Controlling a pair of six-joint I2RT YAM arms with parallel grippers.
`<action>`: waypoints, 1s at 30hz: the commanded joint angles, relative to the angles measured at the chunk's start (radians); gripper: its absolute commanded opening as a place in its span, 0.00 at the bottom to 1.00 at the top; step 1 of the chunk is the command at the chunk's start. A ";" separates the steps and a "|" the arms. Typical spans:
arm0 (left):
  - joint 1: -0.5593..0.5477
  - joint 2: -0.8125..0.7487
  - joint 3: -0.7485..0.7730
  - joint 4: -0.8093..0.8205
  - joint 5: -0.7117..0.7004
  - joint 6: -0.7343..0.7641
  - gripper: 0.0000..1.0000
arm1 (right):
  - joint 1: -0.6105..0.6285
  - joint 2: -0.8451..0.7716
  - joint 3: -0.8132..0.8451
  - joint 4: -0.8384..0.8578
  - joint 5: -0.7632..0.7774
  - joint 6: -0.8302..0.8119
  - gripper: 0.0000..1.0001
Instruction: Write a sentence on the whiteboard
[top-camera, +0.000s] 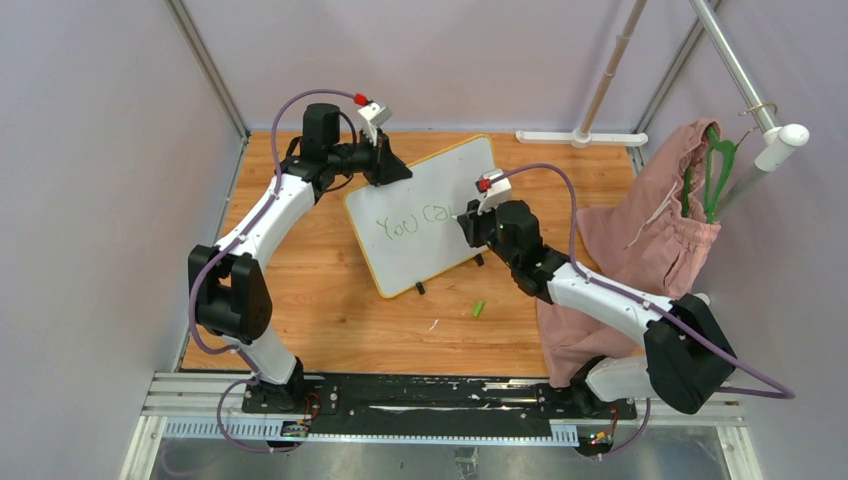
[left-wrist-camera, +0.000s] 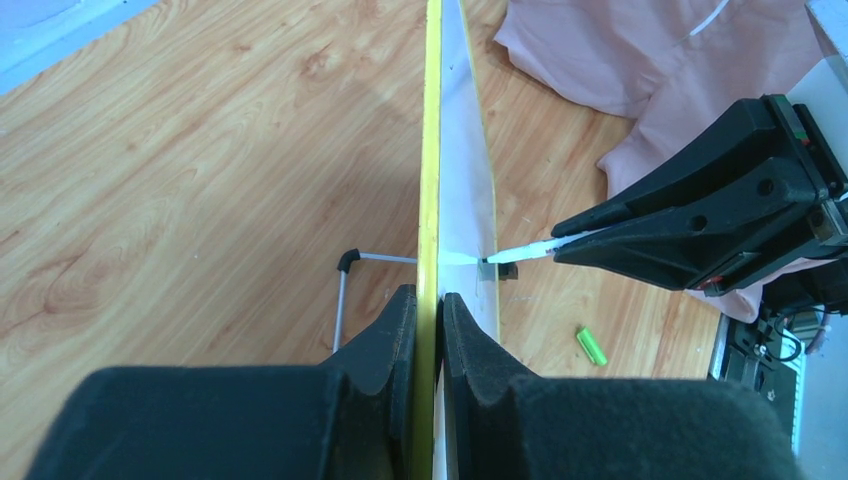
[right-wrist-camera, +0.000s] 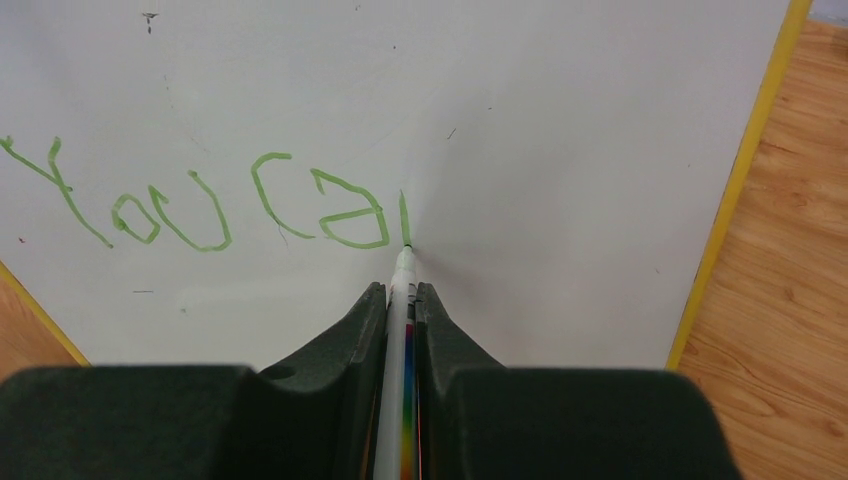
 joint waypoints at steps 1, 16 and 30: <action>-0.039 -0.016 -0.031 -0.034 0.005 0.053 0.00 | -0.018 0.022 0.059 0.007 0.011 -0.009 0.00; -0.041 -0.014 -0.032 -0.034 0.004 0.056 0.00 | -0.040 0.026 0.097 0.005 0.007 -0.016 0.00; -0.044 -0.018 -0.031 -0.039 0.000 0.060 0.00 | -0.066 0.029 0.101 0.000 0.011 -0.020 0.00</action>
